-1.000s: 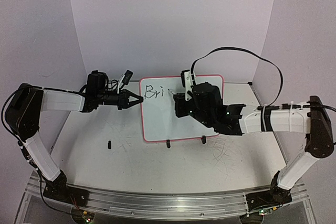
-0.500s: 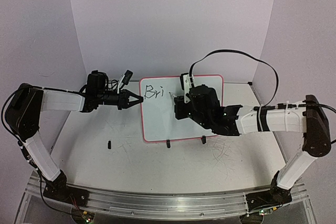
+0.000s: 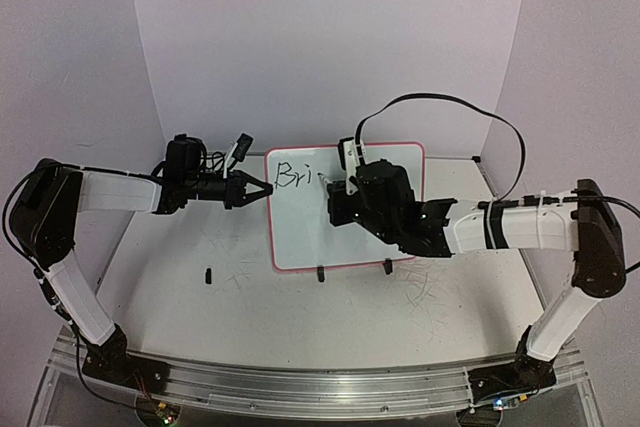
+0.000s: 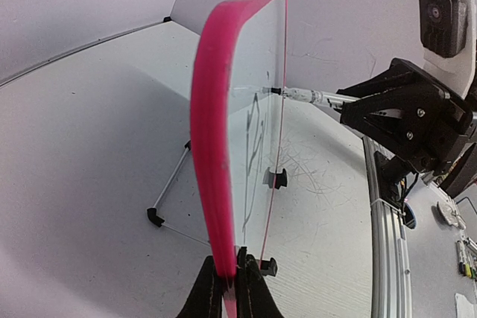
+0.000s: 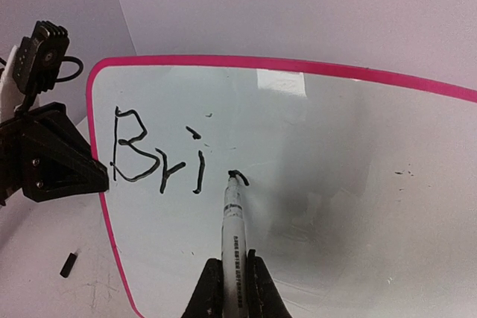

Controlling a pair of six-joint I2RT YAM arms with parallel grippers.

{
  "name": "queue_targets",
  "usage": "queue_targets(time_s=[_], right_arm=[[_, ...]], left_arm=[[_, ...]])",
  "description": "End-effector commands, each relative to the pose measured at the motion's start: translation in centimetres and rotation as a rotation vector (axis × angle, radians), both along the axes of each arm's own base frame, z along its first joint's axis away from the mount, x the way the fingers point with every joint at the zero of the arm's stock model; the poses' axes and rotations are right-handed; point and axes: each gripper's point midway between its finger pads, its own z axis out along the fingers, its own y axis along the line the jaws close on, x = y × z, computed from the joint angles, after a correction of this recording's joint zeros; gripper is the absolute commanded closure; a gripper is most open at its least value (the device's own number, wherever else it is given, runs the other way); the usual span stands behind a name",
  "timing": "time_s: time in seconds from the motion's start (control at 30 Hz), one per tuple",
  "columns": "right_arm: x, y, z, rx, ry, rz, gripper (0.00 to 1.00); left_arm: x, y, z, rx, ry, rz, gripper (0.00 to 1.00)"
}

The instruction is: Write a sentence on the whiteboard

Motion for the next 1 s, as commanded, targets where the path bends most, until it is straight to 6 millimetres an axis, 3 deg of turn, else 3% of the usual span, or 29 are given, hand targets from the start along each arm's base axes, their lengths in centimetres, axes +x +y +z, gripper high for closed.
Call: queue_targets(time_s=[0.0,0.47,0.97], right_arm=[[0.3,0.8,0.5,0.022,-0.002,0.014,1.0],[-0.5,-0.3,-1.6,0.002,0.059,0.003,1.0],[0.7,-2.1,1.3,0.016,-0.012,-0.103,1.0]], left_arm=[[0.3,0.3,3.1,-0.024,-0.141,0.013,1.0],[0.3,0.3,3.1,-0.024,-0.141,0.014,1.0],[0.2,0.3,3.1,-0.025,-0.142,0.012,1.0]])
